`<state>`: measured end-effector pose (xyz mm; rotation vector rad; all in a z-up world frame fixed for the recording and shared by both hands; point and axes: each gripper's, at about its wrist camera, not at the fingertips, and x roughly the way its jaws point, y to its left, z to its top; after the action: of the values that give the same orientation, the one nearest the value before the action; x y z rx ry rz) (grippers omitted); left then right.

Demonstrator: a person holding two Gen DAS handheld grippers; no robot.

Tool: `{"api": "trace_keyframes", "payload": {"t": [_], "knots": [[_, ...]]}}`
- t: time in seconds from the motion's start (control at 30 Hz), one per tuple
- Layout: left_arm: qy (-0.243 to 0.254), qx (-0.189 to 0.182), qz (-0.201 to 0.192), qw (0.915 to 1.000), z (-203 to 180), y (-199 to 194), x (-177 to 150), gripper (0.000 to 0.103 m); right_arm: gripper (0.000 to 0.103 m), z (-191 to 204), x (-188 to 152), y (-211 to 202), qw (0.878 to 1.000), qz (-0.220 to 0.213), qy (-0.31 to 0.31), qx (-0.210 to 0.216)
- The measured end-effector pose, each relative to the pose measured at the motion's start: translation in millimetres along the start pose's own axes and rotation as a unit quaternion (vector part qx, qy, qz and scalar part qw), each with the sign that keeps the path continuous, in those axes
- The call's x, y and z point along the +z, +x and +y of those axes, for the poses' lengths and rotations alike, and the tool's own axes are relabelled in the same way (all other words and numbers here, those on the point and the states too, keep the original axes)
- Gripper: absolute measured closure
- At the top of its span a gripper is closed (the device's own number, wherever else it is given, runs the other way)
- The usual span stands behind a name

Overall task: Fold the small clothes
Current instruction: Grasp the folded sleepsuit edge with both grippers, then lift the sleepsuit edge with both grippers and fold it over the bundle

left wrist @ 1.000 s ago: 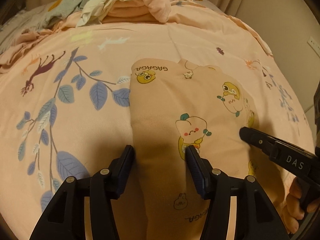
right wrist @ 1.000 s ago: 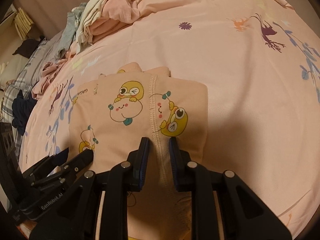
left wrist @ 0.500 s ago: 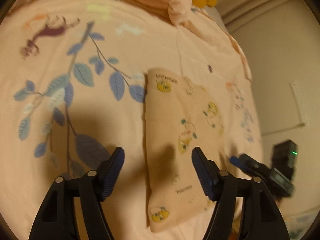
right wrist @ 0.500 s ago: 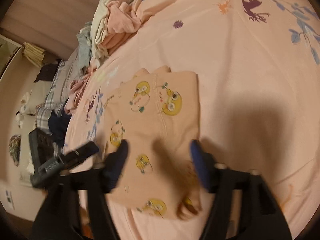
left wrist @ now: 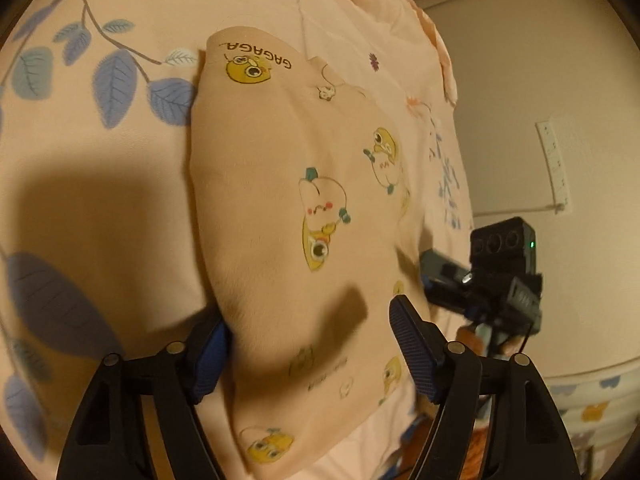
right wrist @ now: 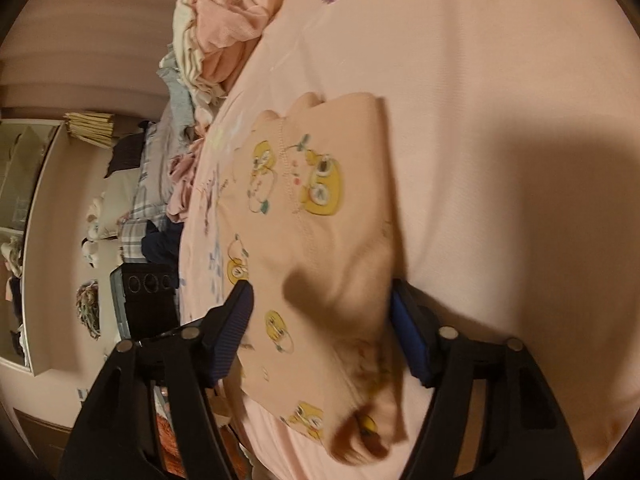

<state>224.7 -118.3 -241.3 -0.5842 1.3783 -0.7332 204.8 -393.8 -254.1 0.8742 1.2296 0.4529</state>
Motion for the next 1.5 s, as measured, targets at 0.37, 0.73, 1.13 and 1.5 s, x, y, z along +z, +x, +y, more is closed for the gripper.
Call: {"api": "trace_keyframes", "payload": {"t": [0.37, 0.73, 1.13, 1.5], "knots": [[0.020, 0.114, -0.055, 0.9918, -20, -7, -12, 0.074, 0.081, 4, -10, 15, 0.997, -0.062, -0.029, -0.047], [0.142, 0.091, -0.148, 0.9746, -104, -102, -35, 0.077, 0.087, 86, -24, -60, 0.982, -0.153, -0.112, 0.010], [0.184, 0.083, -0.257, 0.9451, -158, -195, -67, 0.077, 0.086, 206, -57, -107, 0.946, -0.207, -0.248, 0.013], [0.159, 0.039, -0.260, 0.9515, -146, -210, -70, 0.077, 0.086, 238, -67, -98, 0.939, -0.201, -0.278, 0.032]]}}
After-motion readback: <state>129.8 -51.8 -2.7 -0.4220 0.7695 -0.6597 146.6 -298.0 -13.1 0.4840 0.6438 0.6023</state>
